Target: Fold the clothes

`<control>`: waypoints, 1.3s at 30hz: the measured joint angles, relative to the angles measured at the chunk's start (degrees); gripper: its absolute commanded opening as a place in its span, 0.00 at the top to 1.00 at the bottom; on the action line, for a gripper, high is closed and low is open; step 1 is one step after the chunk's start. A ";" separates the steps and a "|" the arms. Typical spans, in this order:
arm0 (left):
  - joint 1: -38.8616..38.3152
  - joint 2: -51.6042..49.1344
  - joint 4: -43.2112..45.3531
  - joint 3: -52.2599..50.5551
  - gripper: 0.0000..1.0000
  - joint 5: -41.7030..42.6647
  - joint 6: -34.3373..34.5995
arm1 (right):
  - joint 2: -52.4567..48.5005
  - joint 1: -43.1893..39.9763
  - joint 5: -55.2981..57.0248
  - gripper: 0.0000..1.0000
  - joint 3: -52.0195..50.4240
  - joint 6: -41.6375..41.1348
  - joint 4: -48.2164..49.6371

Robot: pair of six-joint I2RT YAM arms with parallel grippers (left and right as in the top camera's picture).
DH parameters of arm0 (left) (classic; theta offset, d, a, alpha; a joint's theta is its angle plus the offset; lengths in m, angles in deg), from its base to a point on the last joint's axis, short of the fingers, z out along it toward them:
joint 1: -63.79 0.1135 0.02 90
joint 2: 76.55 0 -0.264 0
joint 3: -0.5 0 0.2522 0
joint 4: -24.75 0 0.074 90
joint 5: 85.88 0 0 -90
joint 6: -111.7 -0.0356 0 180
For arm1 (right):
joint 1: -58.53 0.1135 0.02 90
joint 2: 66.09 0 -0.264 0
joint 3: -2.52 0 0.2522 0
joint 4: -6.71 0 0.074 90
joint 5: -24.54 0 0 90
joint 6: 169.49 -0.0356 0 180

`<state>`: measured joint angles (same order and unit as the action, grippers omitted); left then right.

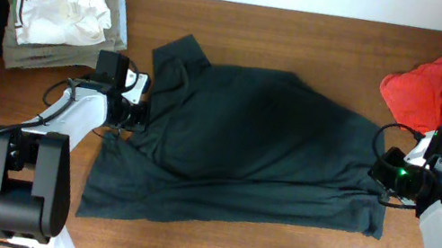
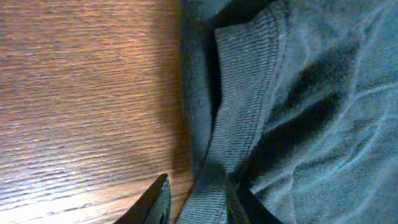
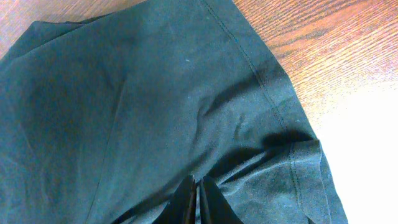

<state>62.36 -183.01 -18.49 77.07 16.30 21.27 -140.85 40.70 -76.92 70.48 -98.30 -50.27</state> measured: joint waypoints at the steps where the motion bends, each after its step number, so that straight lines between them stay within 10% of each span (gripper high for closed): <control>1: 0.00 0.00 -0.04 0.00 0.74 1.16 0.00 | 0.00 0.00 0.00 0.92 0.00 0.00 -0.02; 8: 0.00 -0.02 -1.20 0.00 0.99 3.48 -0.68 | 0.00 0.00 0.00 0.92 0.00 0.02 -0.02; 24: 6.29 -0.07 -11.89 7.45 0.99 -23.15 4.11 | -17.94 0.00 -3.04 0.95 0.00 0.00 8.87; 25: 7.19 -0.07 -11.96 7.45 0.86 -23.89 4.35 | -17.94 0.00 -3.04 0.95 0.00 0.02 8.87; 27: 8.17 -0.07 -11.98 7.45 0.01 -25.77 4.74 | -17.94 0.00 -3.04 0.95 0.00 0.00 8.87; 35: 8.22 9.07 -15.08 11.04 0.19 -15.47 6.97 | -18.21 1.95 -5.18 0.94 4.00 1.97 9.46; 39: 8.22 5.77 -15.76 9.07 0.01 -5.49 7.19 | -24.37 5.62 -4.04 0.95 4.11 0.87 11.32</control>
<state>70.58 -177.24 -34.25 86.14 10.82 28.46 -165.22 46.32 -80.96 74.59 -97.42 -38.95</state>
